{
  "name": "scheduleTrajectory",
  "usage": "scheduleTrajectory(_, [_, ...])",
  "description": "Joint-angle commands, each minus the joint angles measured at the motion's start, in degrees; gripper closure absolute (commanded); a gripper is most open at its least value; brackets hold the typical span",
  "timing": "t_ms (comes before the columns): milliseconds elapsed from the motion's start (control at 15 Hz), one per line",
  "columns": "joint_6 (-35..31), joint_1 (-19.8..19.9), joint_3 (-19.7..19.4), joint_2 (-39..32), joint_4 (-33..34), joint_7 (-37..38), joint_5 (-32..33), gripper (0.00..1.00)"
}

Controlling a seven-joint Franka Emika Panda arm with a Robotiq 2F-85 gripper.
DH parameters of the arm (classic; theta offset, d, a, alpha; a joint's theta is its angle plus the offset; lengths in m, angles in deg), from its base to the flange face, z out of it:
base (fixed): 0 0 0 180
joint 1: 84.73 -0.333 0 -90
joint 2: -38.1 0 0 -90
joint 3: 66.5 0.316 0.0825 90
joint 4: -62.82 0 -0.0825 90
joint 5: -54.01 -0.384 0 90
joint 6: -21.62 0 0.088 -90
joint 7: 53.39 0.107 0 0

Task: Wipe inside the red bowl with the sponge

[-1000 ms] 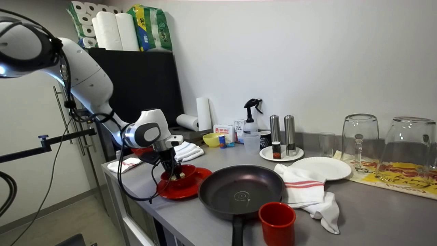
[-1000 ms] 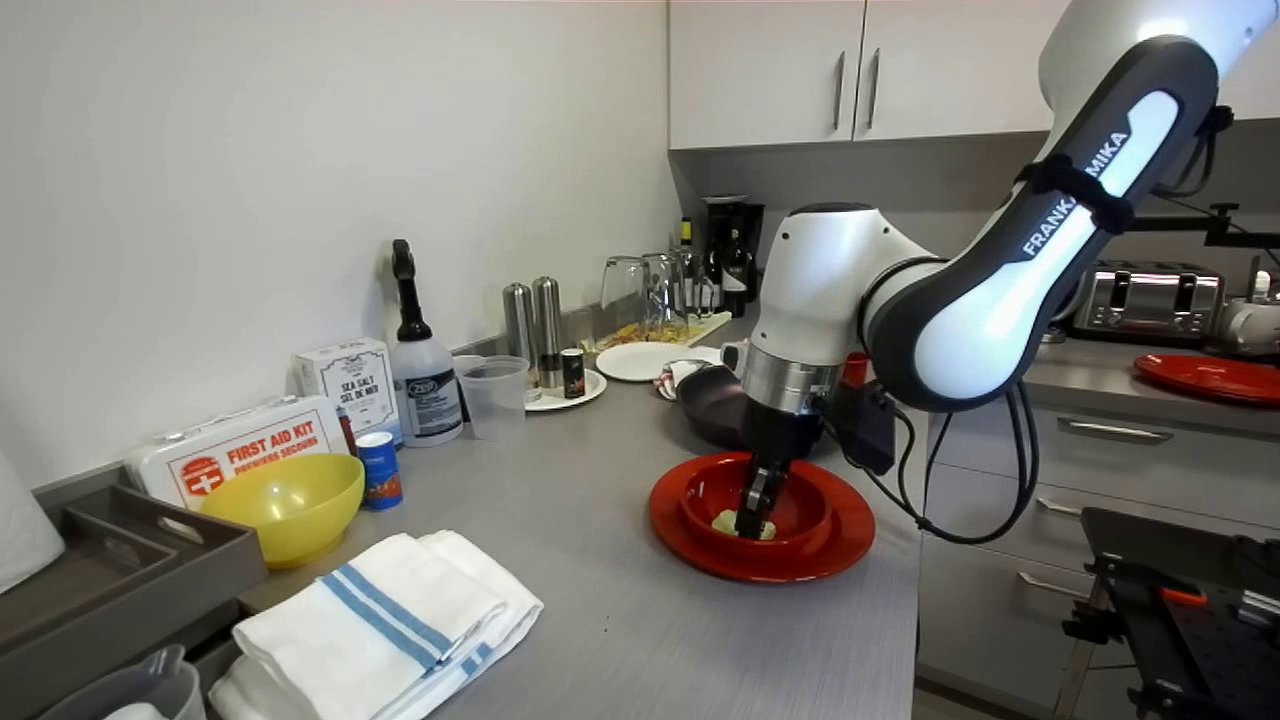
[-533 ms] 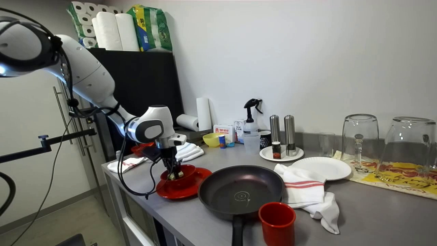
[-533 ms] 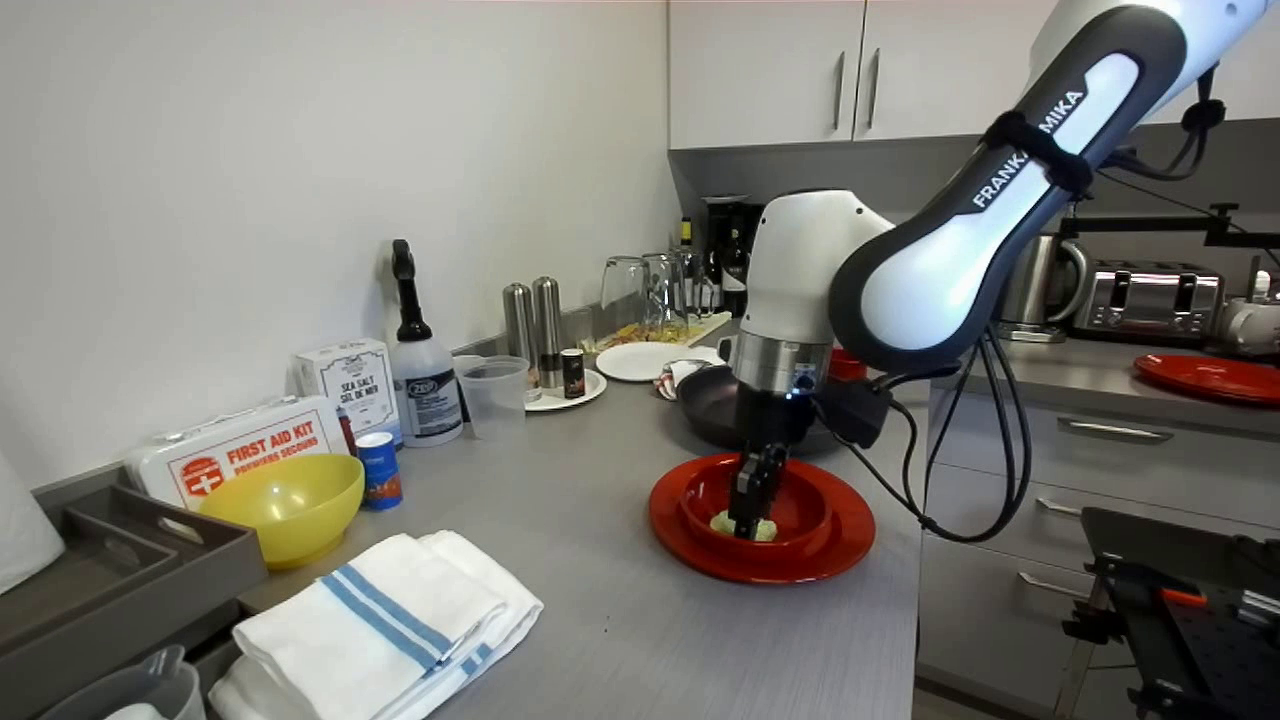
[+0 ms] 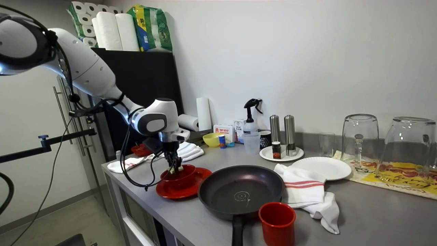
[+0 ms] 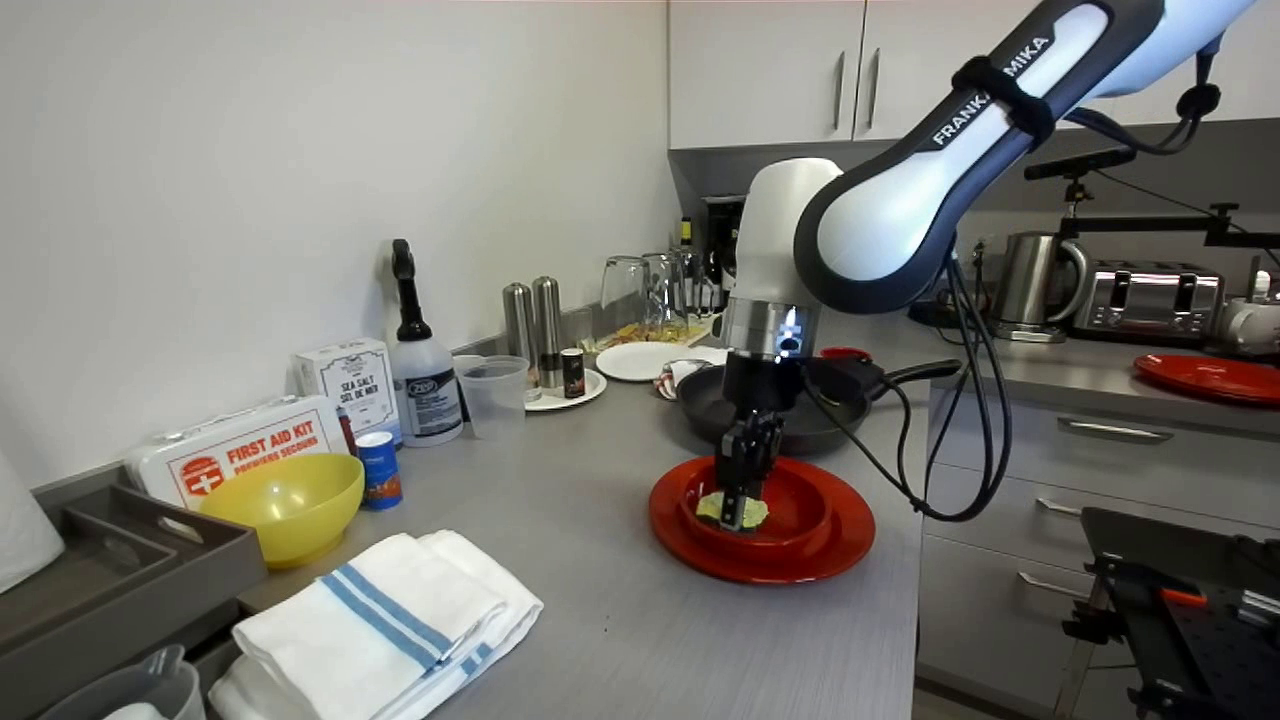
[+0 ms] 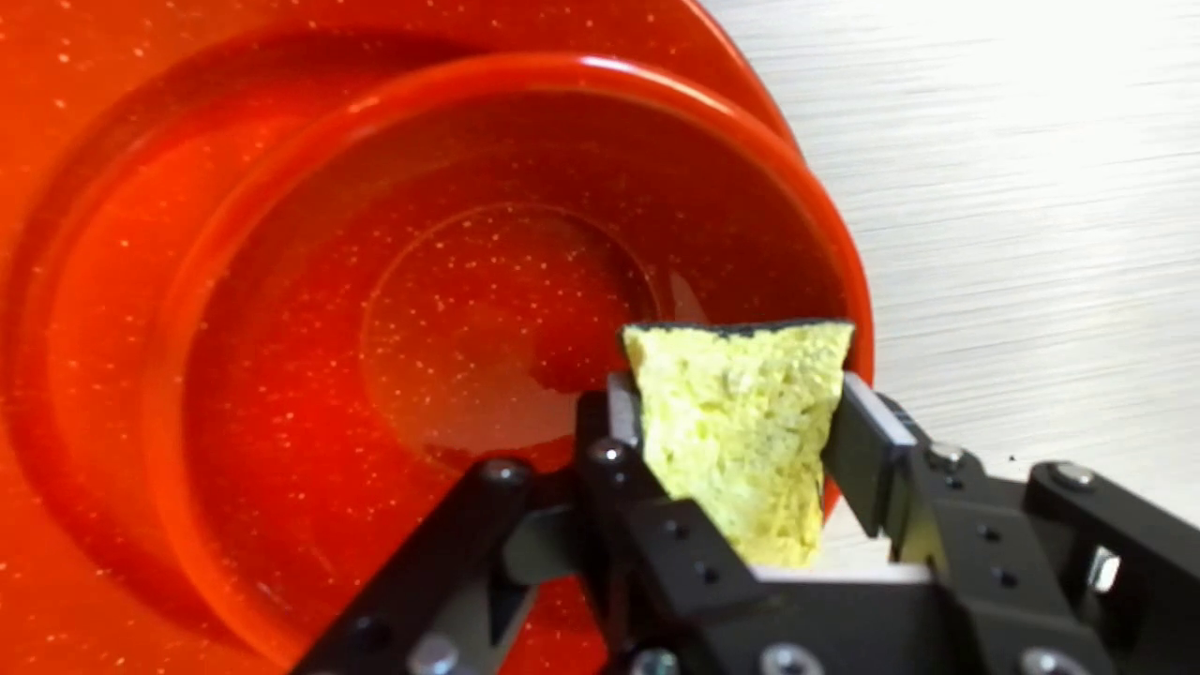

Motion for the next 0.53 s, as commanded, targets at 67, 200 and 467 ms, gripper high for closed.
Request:
scheduleTrajectory(67, [3.29, 1.04, 0.51, 1.24, 1.16, -2.59, -4.13, 0.75])
scheduleTrajectory(200, [3.48, 1.11, 0.27, 1.34, 1.1, -2.75, -4.73, 0.75])
scheduleTrajectory(467, [3.79, 1.53, 0.08, 1.23, 1.0, -2.83, -5.54, 0.75])
